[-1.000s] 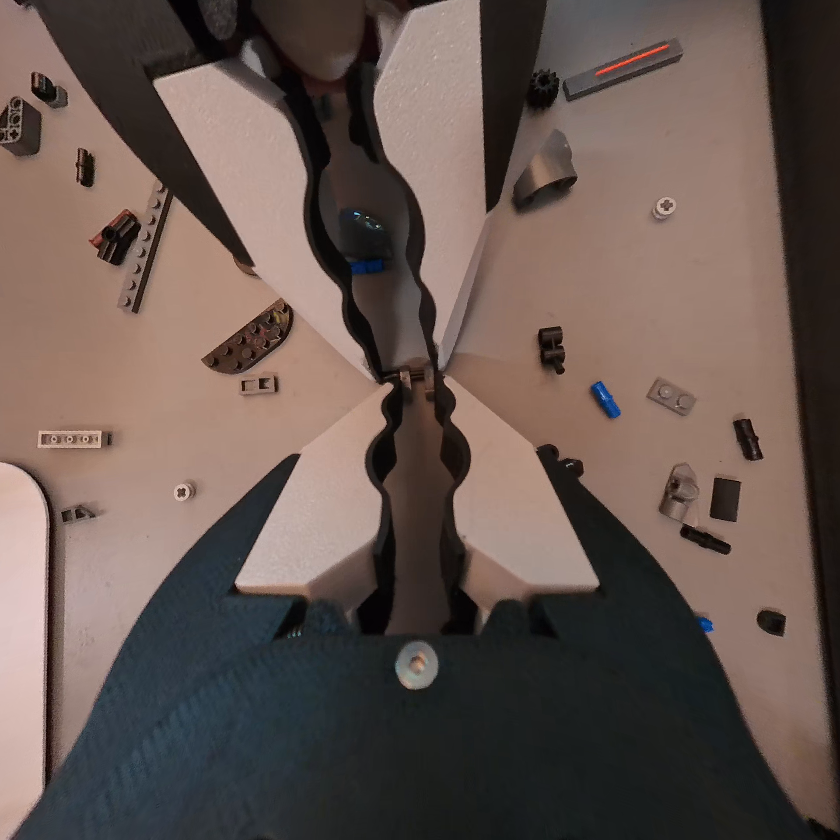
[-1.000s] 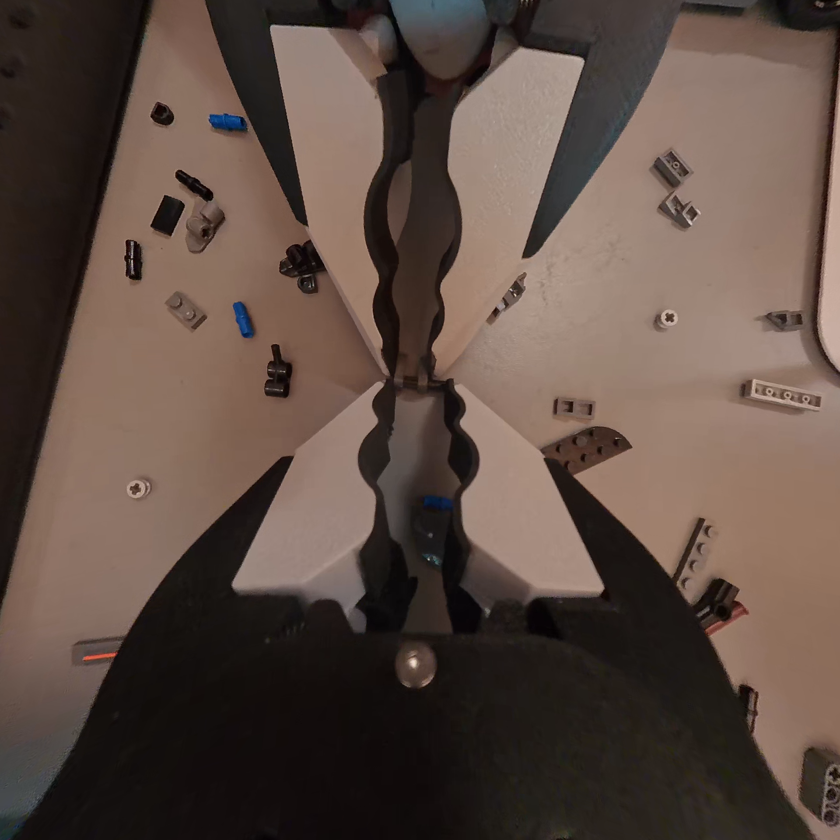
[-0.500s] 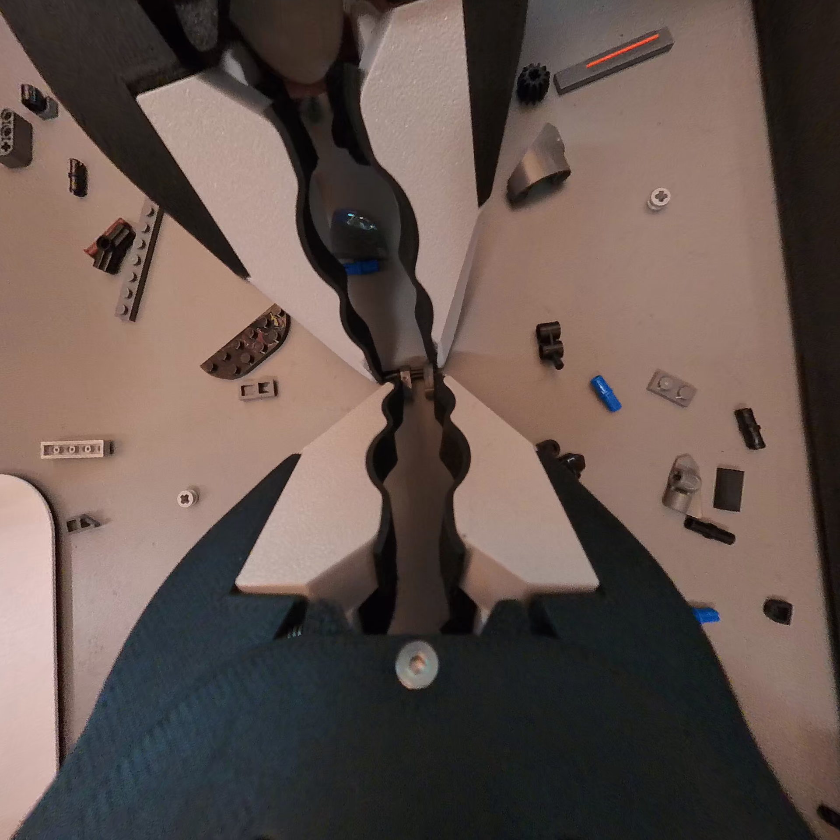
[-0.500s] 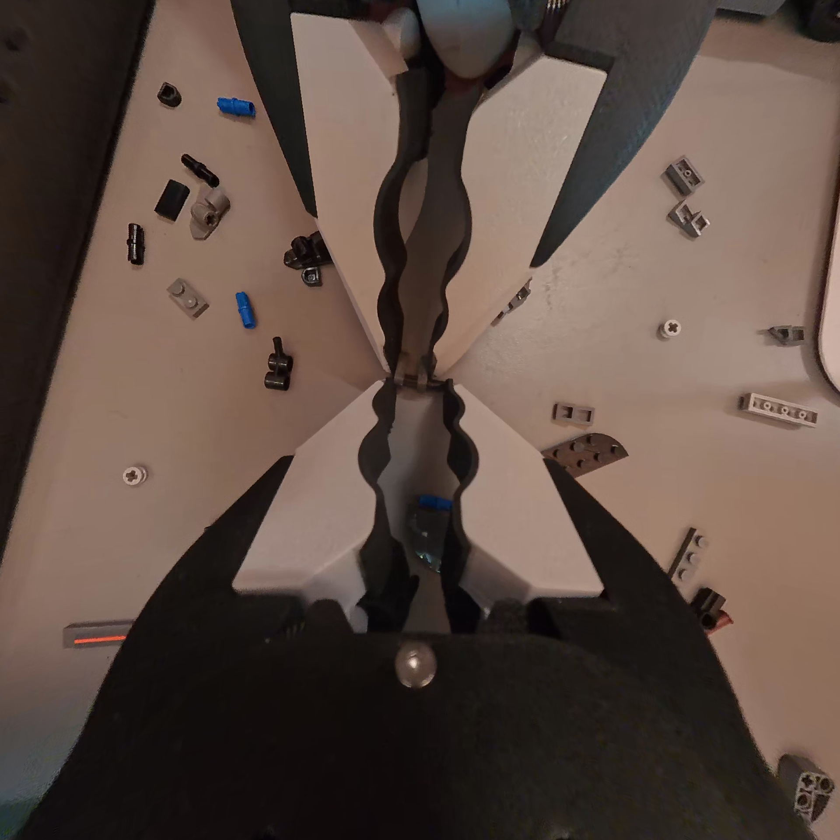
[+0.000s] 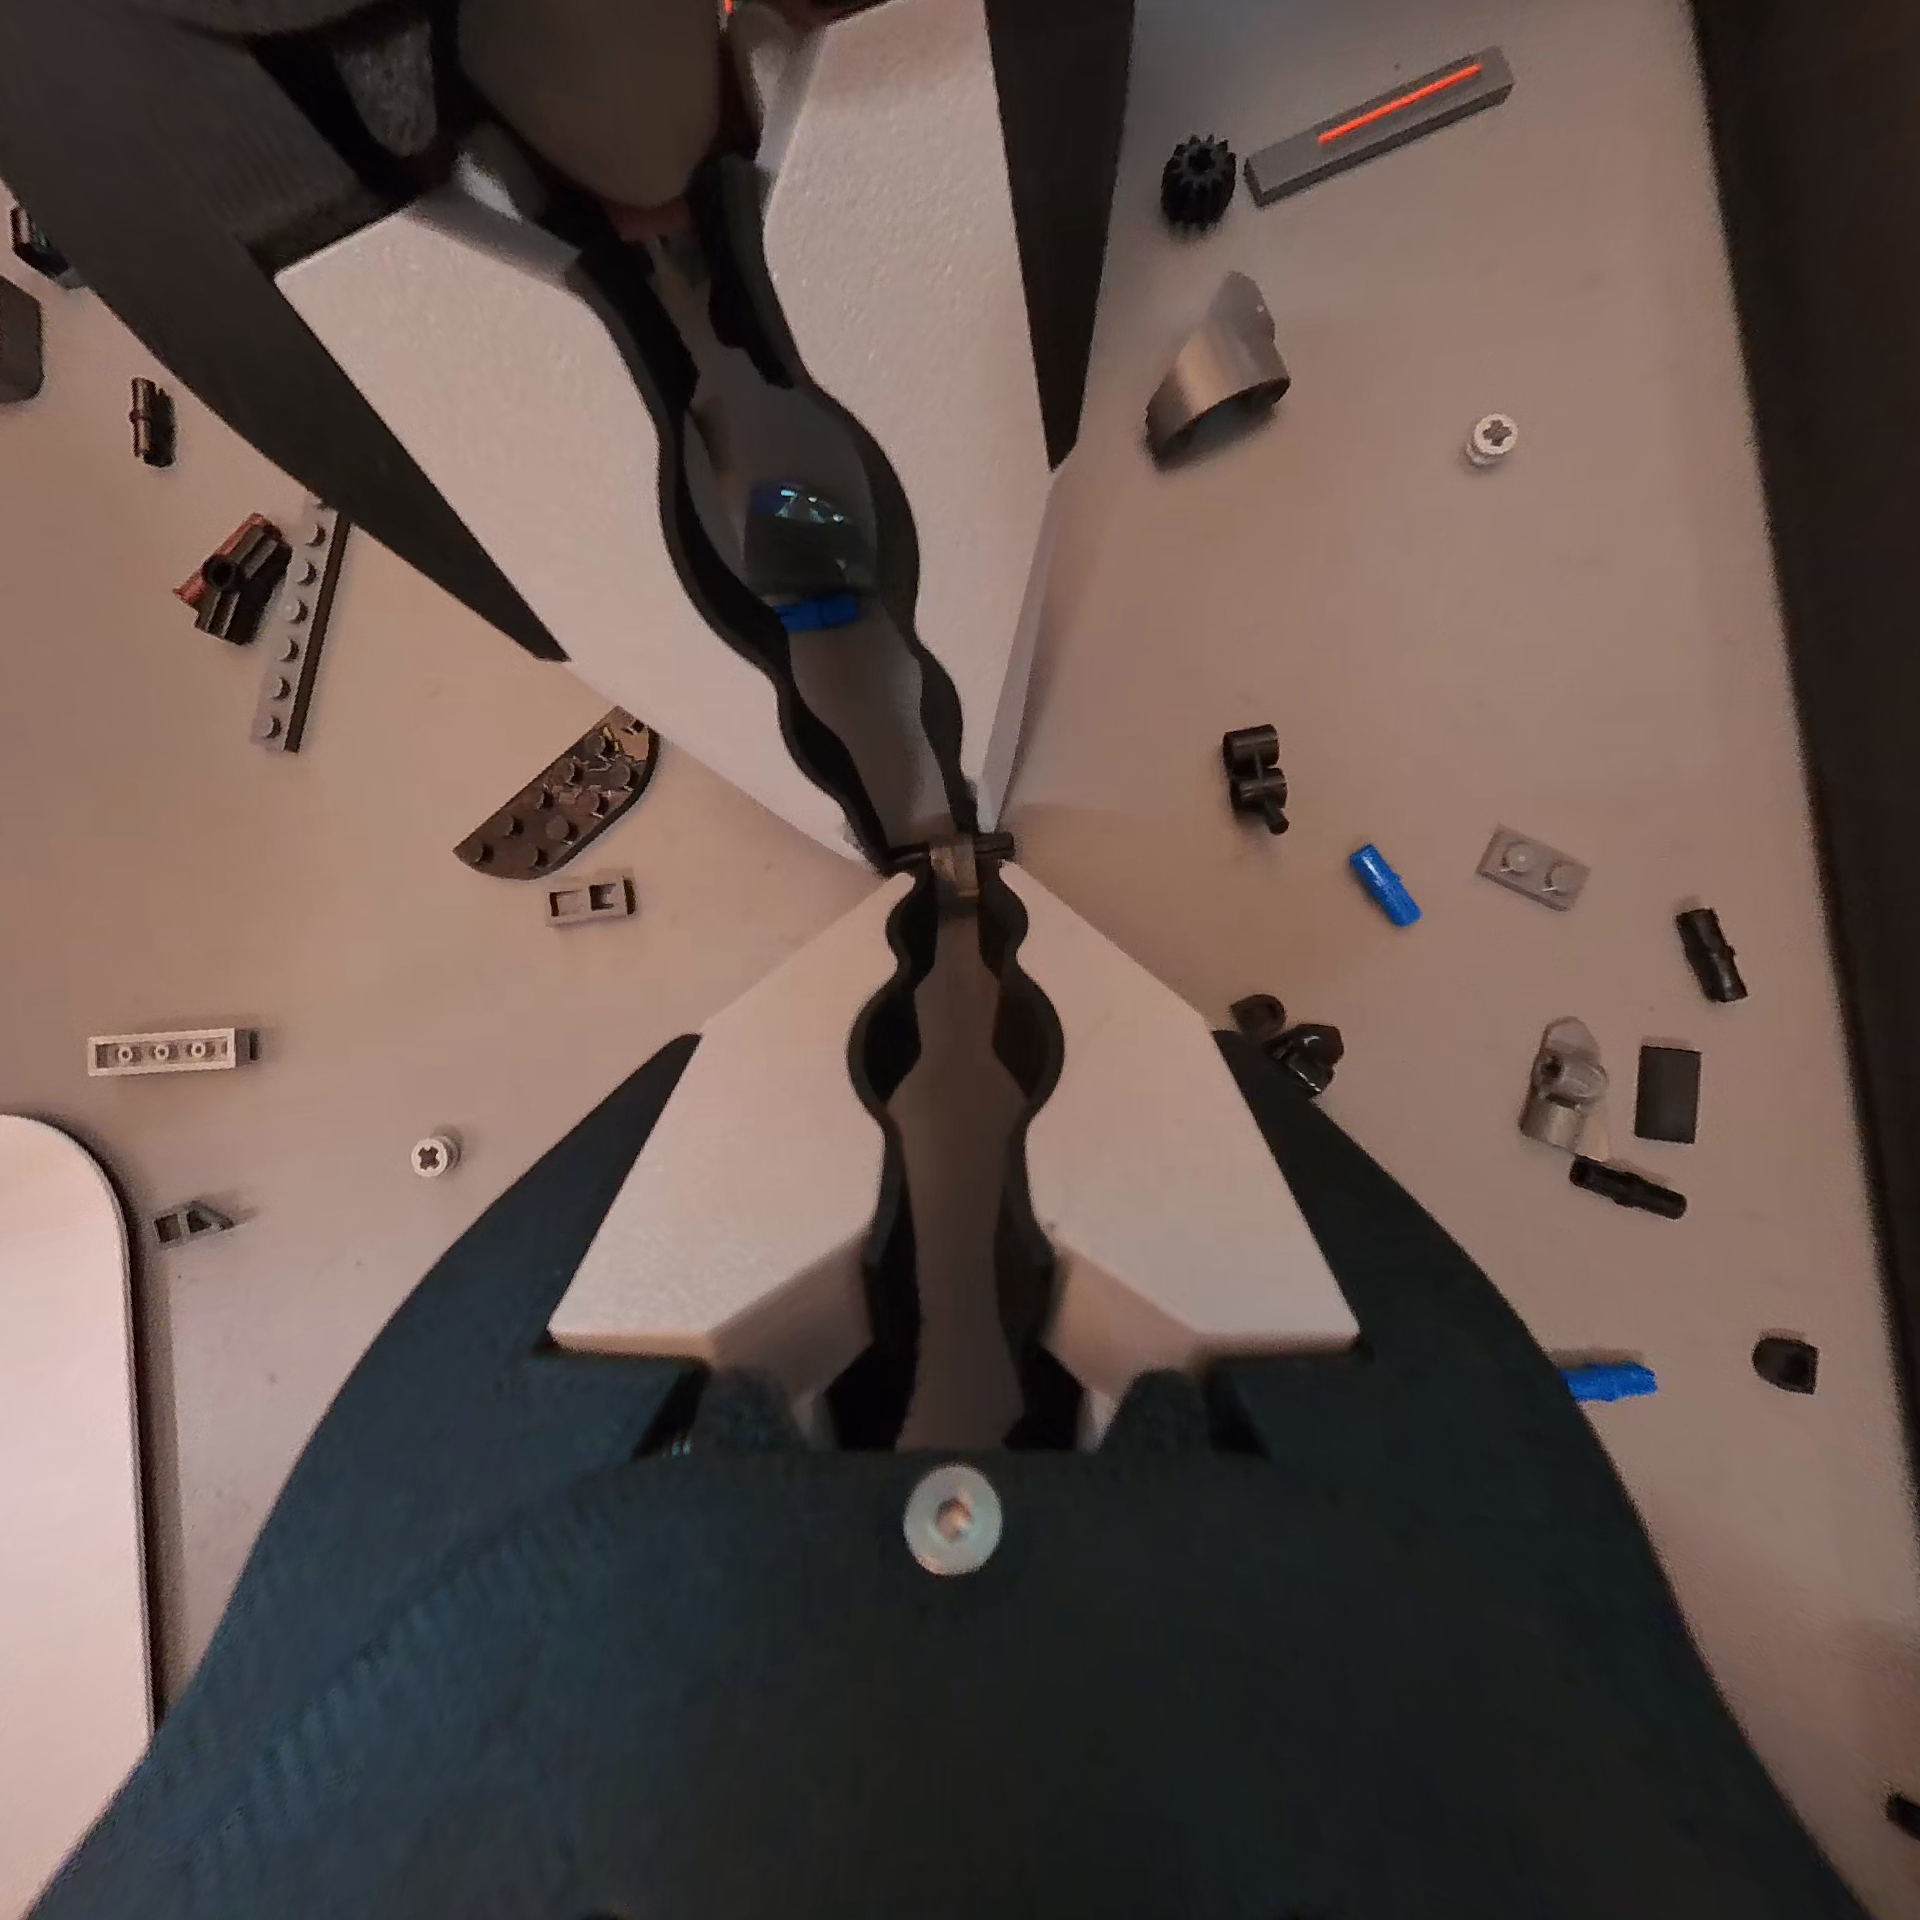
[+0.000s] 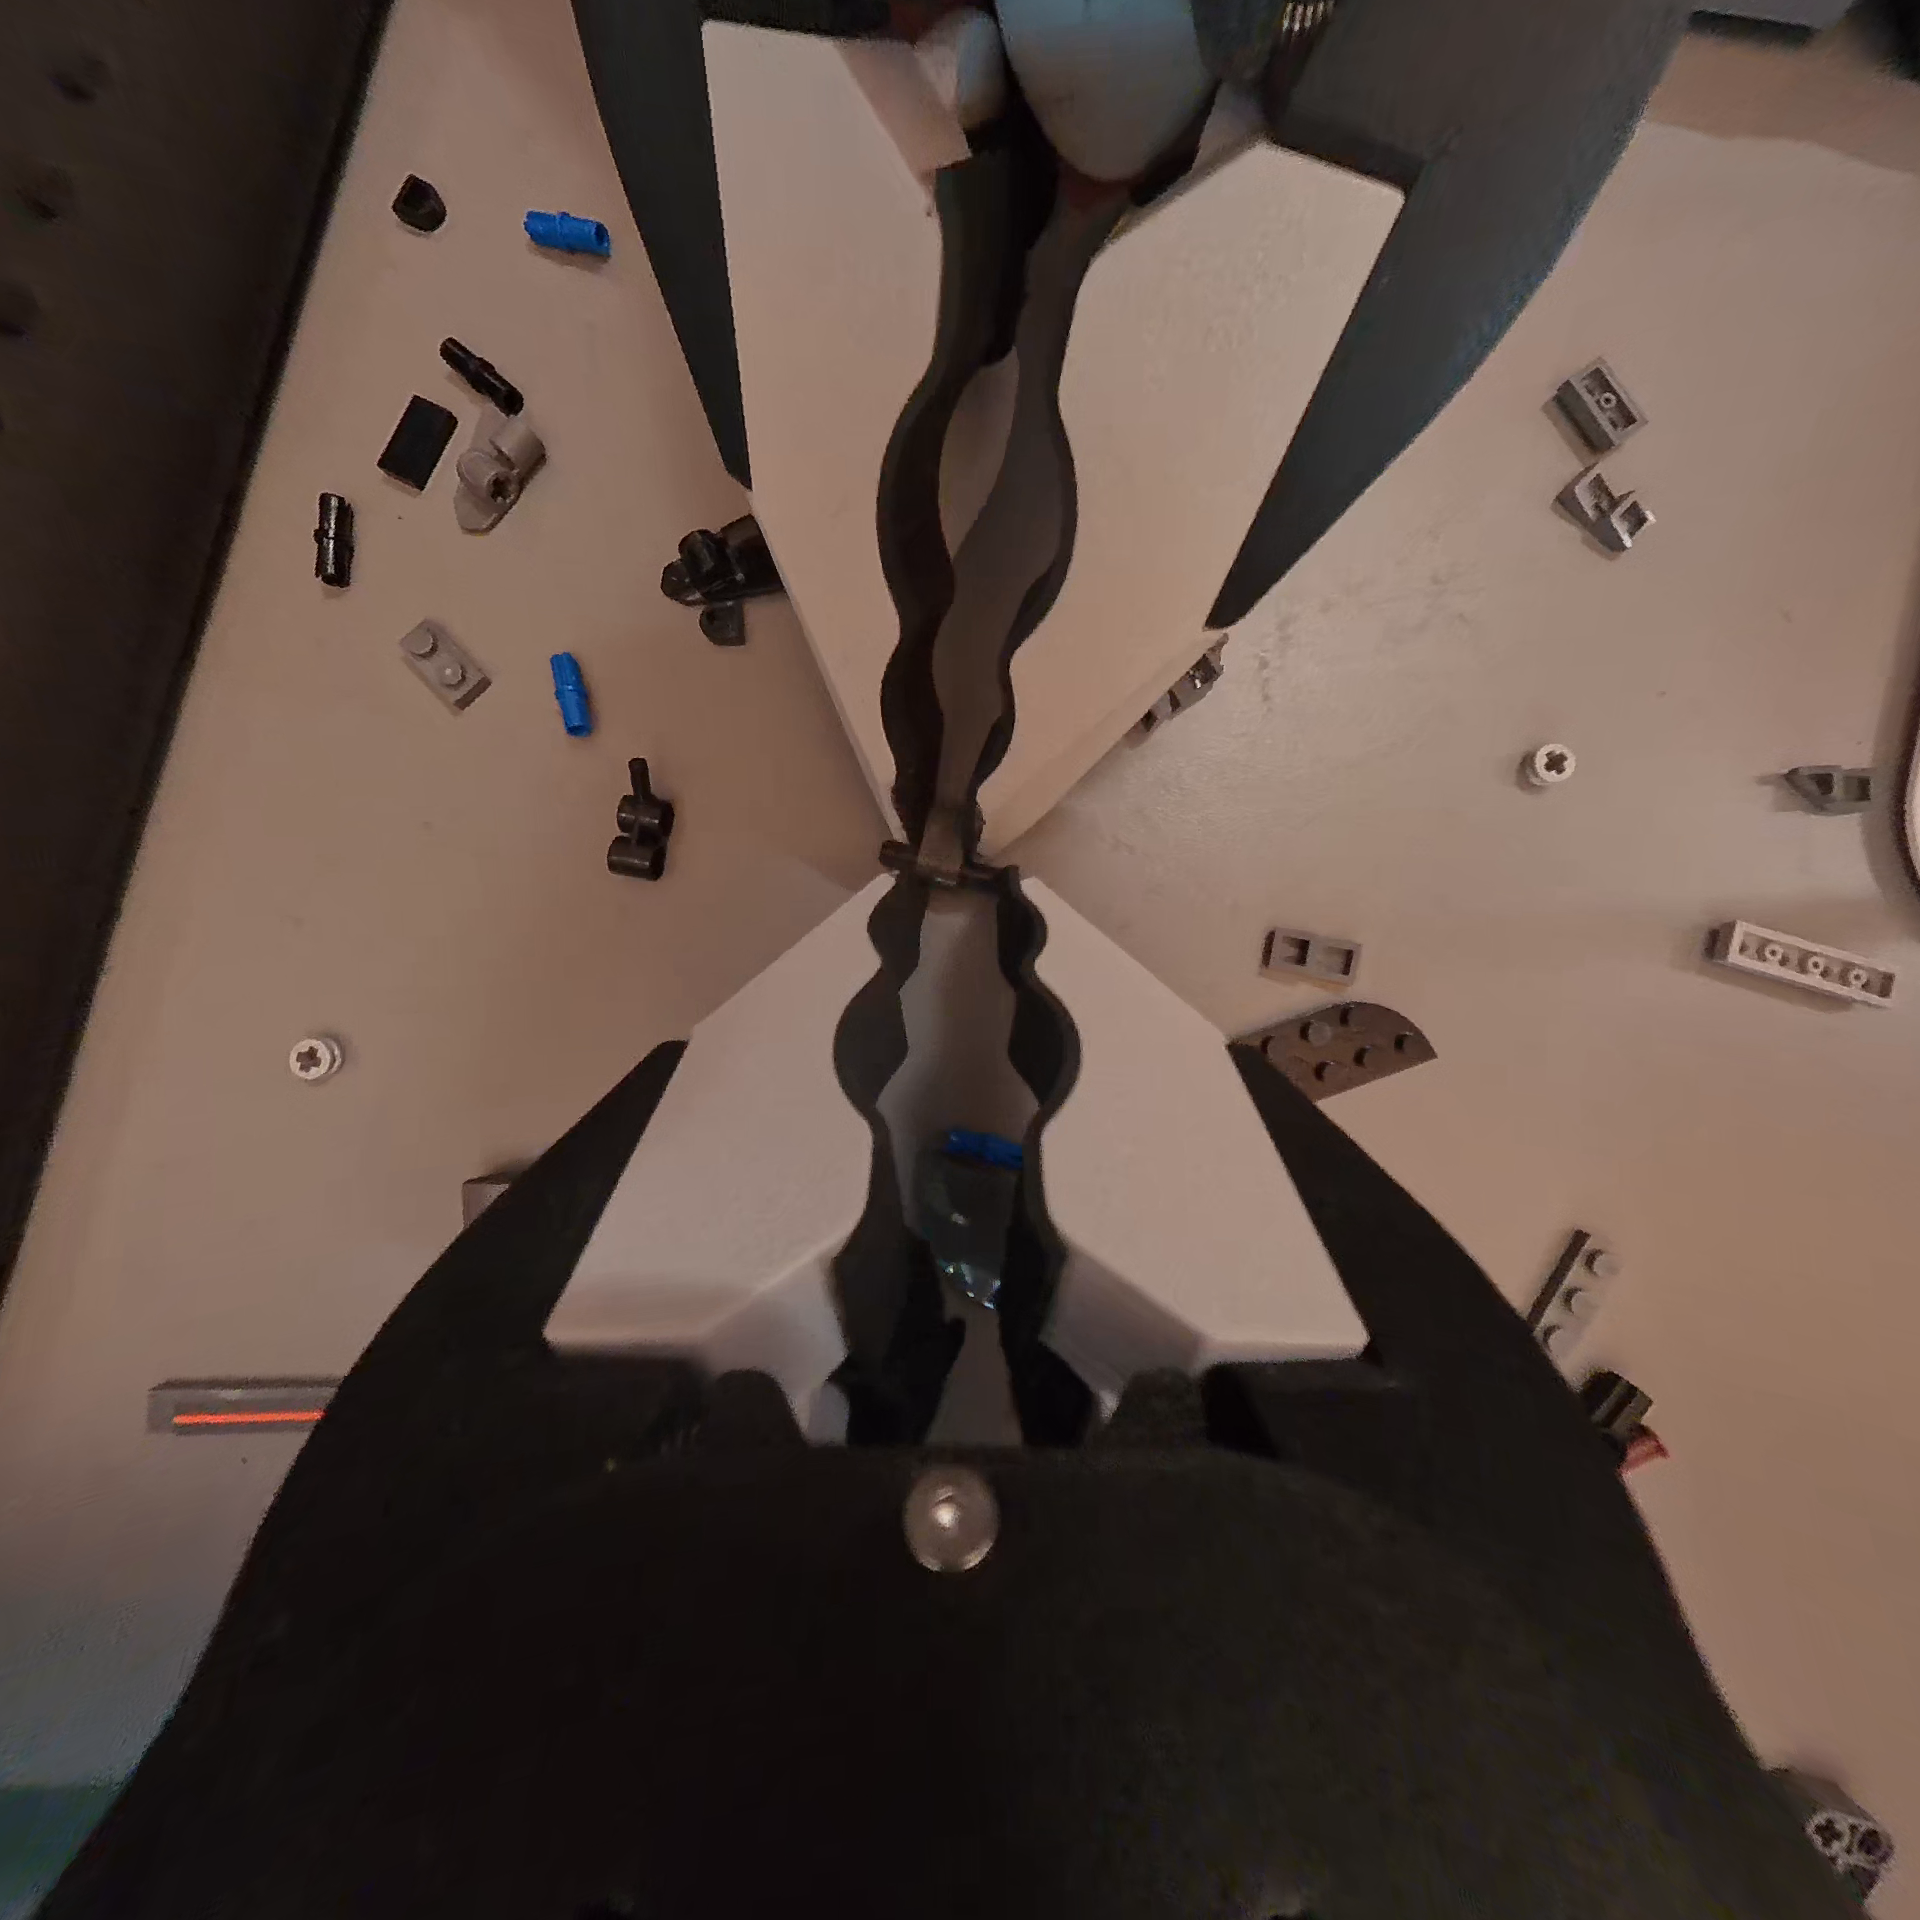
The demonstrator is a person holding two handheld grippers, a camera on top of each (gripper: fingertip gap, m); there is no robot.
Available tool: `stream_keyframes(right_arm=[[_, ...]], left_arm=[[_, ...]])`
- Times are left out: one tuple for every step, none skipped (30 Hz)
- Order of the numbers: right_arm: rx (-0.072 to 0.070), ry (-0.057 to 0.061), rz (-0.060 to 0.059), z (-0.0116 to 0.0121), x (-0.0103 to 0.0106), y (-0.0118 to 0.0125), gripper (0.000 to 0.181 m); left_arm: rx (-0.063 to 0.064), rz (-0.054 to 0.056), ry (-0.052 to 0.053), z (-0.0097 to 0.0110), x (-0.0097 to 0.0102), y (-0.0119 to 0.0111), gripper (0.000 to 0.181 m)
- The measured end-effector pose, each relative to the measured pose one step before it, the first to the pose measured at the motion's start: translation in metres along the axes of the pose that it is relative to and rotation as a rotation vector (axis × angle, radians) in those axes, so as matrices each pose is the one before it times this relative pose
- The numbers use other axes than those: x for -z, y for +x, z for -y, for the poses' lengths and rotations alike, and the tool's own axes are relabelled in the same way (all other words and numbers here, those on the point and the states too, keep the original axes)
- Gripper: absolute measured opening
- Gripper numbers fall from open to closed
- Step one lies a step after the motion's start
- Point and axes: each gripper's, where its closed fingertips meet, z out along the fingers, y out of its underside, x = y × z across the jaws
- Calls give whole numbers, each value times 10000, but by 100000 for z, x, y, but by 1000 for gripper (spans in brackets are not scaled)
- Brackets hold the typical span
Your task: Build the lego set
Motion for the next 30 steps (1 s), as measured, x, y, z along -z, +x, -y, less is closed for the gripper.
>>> stream_keyframes(right_arm=[[-92, -16, 10, 12, -2, 3, 13], [0, 3, -10, -3, -9, 0, 13], [-4, -18, -13, -9, 1, 6, 13], [31, -26, -27, -1, 5, -1, 13], [4, -4, -26, 9, -7, 2, 13], [-36, 20, -33, 4, 3, 10, 13], [-63, 11, -80, 15, 5, 62, 13], [-90, 9, -100, -4, 18, 93, 14], [-54, 38, -115, 49, 113, 135, 14], [-9, 51, -256, 23, 278, 350, 16], [-50, 139, -223, 121, 420, 334, 23], [-86, 221, -124, 199, 509, 209, 23], [-68, 236, -107, 221, 477, 147, 23], [-96, 224, -118, 192, 364, 183, 22], [-162, 162, -39, 84, 217, 87, 22], [-213, 135, -81, 21, 139, 194, 21], [-242, 256, -21, 150, 116, 146, 20], [-260, 198, 109, 89, 114, -27, 20], [-206, 86, -65, -5, 154, 238, 21], [-147, 130, -178, 118, 182, 404, 19], [-85, 212, -13, 302, 175, 89, 19], [16, 189, -46, 335, 123, 3, 18], [15, 156, -42, 350, 46, -48, 18], [-88, 80, 14, 276, -19, -77, 18], [-117, 95, 37, 286, -46, -94, 18], [-48, 156, 45, 360, -29, -131, 18], [-21, 42, -87, 181, -8, 77, 18], [-78, 105, -70, 322, 78, 88, 18], [-128, 219, 7, 556, 172, -36, 17], [-76, 54, -67, 307, 121, 66, 16]], left_arm=[[-16, 15, 4, 0, -8, 0, 6], [-11, 1, 15, -4, -3, 4, 6], [0, -4, 12, 1, 2, -2, 6], [-7, 8, -17, -2, -1, 3, 6], [-1, 23, -13, -4, -9, -3, 6], [17, 43, -1, 11, 10, -4, 6], [-34, 123, -35, -8, 1, -61, 6], [-80, 199, -38, -12, 7, -114, 6], [-49, 186, -39, -43, 45, -157, 6], [-31, 191, -60, -93, 120, -251, 6], [-27, 254, 0, -17, 190, -369, 6], [-73, 221, 144, 221, 283, -273, 6], [-30, 285, 244, 420, 349, -376, 6], [-28, 395, 177, 361, 339, -555, 6], [-162, 409, 93, 244, 304, -526, 6], [-235, 415, 75, 206, 279, -487, 6], [-227, 420, 127, 257, 258, -489, 6], [-164, 299, 136, 233, 212, -328, 6], [-121, 262, 97, 172, 175, -308, 6], [-196, 280, 84, 166, 170, -302, 6], [-161, 293, 7, 68, 128, -350, 6], [-100, 197, 29, 92, 108, -213, 6], [-11, 29, 150, 257, 109, 6, 6], [2, 87, 140, 250, 132, -82, 6], [-103, 215, 96, 201, 171, -247, 6], [-118, 156, 14, 117, 167, -178, 6], [-62, 113, -55, 0, 146, -139, 6], [-90, 162, 87, 154, 207, -175, 6], [-58, 42, 86, 165, 220, -17, 6], [53, 71, 37, 110, 238, -169, 6]])
